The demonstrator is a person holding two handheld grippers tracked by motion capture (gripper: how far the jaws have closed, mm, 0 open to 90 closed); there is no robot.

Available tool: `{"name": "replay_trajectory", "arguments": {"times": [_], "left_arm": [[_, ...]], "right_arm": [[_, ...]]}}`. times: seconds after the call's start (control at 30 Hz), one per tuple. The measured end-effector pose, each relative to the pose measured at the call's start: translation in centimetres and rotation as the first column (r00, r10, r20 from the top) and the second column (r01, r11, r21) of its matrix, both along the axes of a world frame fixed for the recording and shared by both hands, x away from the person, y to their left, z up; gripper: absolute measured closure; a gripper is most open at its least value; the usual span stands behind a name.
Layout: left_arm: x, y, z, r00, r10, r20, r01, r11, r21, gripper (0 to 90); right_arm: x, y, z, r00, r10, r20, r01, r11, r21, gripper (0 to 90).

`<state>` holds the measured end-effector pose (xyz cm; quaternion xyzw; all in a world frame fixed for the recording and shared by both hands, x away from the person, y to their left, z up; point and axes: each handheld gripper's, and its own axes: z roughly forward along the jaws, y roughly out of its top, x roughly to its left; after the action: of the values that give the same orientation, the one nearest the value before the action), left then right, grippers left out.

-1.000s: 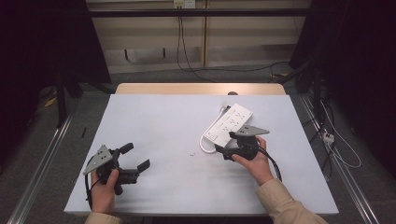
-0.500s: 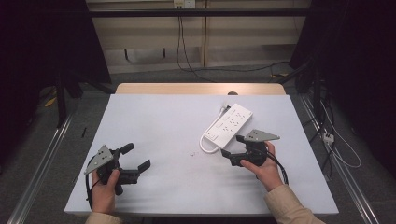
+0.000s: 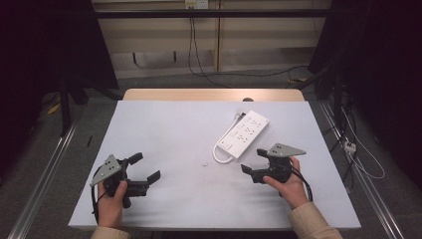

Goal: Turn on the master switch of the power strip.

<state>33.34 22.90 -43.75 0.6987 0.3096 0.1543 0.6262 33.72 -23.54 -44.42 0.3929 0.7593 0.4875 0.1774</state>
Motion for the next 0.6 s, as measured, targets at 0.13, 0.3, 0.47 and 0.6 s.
{"name": "replay_trajectory", "arguments": {"times": [0.13, 0.3, 0.47, 0.6], "left_arm": [[0.0, 0.0, 0.0, 1.0, 0.001, -0.002, -0.001, 1.0, 0.002, 2.1], [0.0, 0.0, 0.0, 1.0, 0.003, -0.002, -0.003, 1.0, 0.004, 2.1], [0.0, 0.0, 0.0, 1.0, 0.002, 0.0, -0.002, 0.9999, 0.01, 2.1], [0.0, 0.0, 0.0, 1.0, 0.002, -0.002, -0.002, 1.0, 0.006, 2.1]], "right_arm": [[-0.5, -0.4, 0.0, 1.0, -0.003, 0.007, 0.003, 1.0, 0.011, 13.1], [-0.9, -1.0, 0.0, 1.0, -0.004, 0.007, 0.004, 1.0, 0.011, 13.1], [-1.3, -1.5, -0.2, 1.0, -0.007, 0.002, 0.007, 1.0, 0.017, 13.1], [-1.6, -1.9, -0.3, 0.9999, -0.012, -0.003, 0.012, 1.0, 0.023, 13.1]]}}
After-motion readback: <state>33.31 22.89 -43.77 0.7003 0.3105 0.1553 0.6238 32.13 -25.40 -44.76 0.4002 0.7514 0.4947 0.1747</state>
